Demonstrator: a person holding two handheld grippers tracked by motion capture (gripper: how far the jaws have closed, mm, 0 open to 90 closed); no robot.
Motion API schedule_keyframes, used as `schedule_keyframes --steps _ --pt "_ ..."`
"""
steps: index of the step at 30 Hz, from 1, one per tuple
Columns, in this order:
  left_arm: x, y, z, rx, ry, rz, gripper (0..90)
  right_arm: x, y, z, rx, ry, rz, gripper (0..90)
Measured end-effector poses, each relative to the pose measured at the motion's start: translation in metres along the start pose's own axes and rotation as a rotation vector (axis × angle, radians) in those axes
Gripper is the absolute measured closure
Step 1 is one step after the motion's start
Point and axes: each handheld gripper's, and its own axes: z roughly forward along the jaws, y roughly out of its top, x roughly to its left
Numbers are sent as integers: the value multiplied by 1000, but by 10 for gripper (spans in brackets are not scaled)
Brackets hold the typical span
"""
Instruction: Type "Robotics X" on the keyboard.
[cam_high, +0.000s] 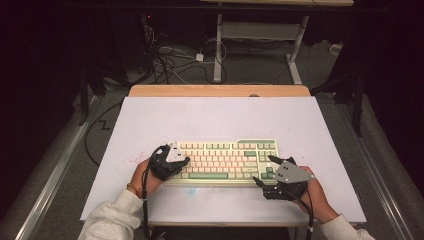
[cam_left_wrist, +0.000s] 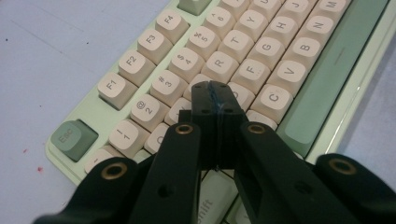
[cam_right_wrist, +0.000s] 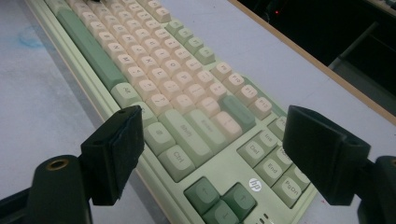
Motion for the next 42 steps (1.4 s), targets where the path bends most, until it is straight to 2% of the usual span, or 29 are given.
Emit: schedule_keyframes --steps 10,13,32,42 --pt "-2 -1 3 3 -16 -1 877 1 0 1 4 1 -7 214" --pt "-3 0 2 9 -6 11 876 1 0 1 5 2 -8 214" --pt "-7 8 -15 -62 4 25 875 1 0 -2 0 -1 -5 214" --pt "-13 10 -21 -81 -11 43 874 0 1 -2 -2 -1 -6 214"
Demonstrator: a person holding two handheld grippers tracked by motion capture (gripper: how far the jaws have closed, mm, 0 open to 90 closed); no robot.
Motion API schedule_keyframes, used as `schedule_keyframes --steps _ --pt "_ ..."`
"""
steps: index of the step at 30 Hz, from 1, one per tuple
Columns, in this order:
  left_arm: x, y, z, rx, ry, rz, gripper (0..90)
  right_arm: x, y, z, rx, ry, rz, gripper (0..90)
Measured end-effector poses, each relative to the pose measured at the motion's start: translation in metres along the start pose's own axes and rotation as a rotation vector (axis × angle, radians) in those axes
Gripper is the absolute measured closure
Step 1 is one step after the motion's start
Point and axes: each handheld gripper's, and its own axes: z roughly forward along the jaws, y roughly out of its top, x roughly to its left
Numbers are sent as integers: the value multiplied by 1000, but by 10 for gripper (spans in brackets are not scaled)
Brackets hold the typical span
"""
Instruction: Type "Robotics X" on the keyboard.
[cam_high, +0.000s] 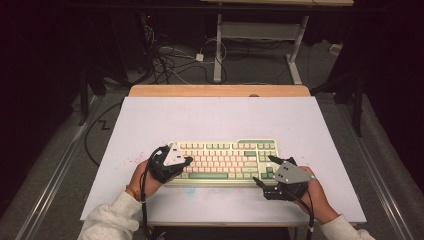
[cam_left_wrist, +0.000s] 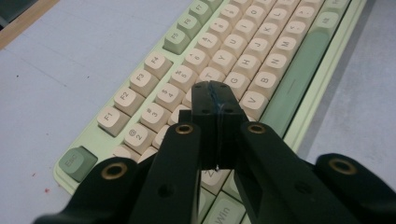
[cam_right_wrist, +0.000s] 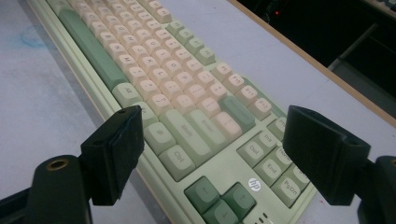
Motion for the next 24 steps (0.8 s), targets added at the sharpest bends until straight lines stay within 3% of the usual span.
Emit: schedule_keyframes --steps 24 --pt "-22 5 0 -6 -63 59 874 0 0 0 1 -3 -5 213"
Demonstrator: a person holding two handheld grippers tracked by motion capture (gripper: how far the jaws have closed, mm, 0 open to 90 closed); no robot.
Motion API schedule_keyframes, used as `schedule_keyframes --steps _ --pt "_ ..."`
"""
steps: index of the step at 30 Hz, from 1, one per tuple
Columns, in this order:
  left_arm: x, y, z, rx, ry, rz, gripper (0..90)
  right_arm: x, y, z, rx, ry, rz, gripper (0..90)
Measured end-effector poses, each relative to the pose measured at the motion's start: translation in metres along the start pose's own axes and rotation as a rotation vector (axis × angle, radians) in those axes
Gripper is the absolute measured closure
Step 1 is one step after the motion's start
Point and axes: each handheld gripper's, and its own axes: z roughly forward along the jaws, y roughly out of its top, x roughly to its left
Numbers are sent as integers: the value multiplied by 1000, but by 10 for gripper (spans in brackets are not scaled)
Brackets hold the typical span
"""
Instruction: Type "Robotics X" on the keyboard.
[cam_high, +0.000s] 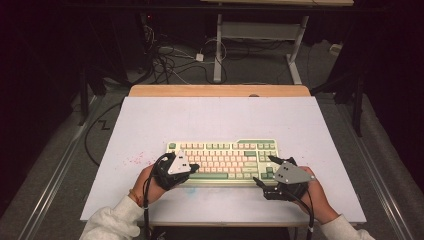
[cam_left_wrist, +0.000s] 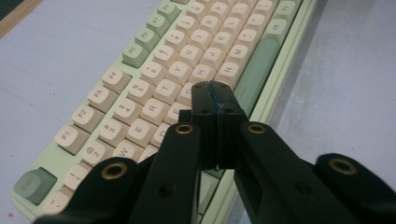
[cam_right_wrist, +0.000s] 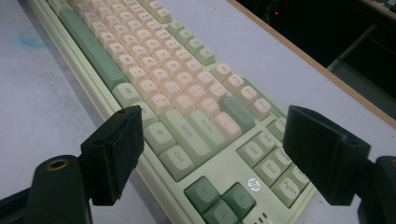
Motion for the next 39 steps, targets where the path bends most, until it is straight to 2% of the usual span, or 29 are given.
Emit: schedule_keyframes --steps 11,14,16,32,37,39 --pt "-6 -1 8 25 -24 17 874 0 0 1 2 2 -1 213" --pt "-6 -1 10 31 -24 18 873 0 0 1 2 3 -2 213" --pt "-6 -2 12 39 -22 19 840 1 0 1 3 4 0 213" --pt "-7 -4 16 60 -32 23 867 1 0 1 4 8 -3 213" --pt "-5 -4 14 49 -30 12 868 1 -1 1 4 8 -3 213" --pt "-6 -5 16 64 -33 17 868 1 -1 1 5 9 -3 213"
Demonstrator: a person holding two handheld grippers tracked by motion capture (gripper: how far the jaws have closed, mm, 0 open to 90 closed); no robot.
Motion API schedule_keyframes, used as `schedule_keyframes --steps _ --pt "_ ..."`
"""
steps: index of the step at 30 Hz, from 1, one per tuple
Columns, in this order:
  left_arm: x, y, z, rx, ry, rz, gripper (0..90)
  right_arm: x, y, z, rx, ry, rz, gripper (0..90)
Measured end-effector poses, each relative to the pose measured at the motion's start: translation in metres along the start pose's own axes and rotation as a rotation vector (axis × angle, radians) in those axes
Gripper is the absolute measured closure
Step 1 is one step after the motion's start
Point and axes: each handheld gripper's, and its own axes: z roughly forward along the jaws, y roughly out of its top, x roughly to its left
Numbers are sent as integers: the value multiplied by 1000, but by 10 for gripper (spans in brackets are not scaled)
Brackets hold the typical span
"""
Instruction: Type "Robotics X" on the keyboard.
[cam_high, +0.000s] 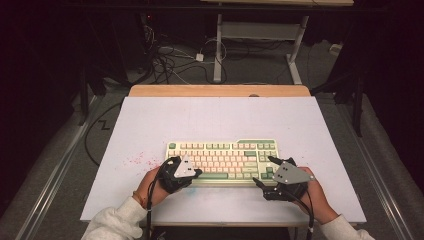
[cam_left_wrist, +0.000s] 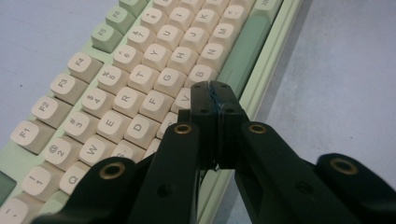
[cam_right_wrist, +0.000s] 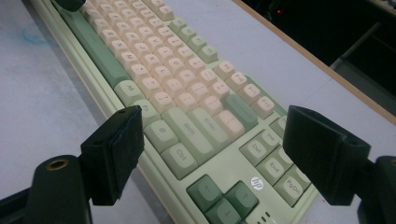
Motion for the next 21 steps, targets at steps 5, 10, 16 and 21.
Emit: schedule_keyframes --steps 5,10,16,21 --pt "1 -4 6 5 -16 -19 878 1 0 0 2 1 -1 213" --pt "-1 -2 1 -8 3 -6 877 0 0 -1 -2 -2 -1 213" --pt "2 2 -11 -53 35 -8 875 -1 1 -2 -7 -6 2 213" --pt "5 1 -16 -68 45 -14 875 -2 1 -2 -5 -7 0 213"
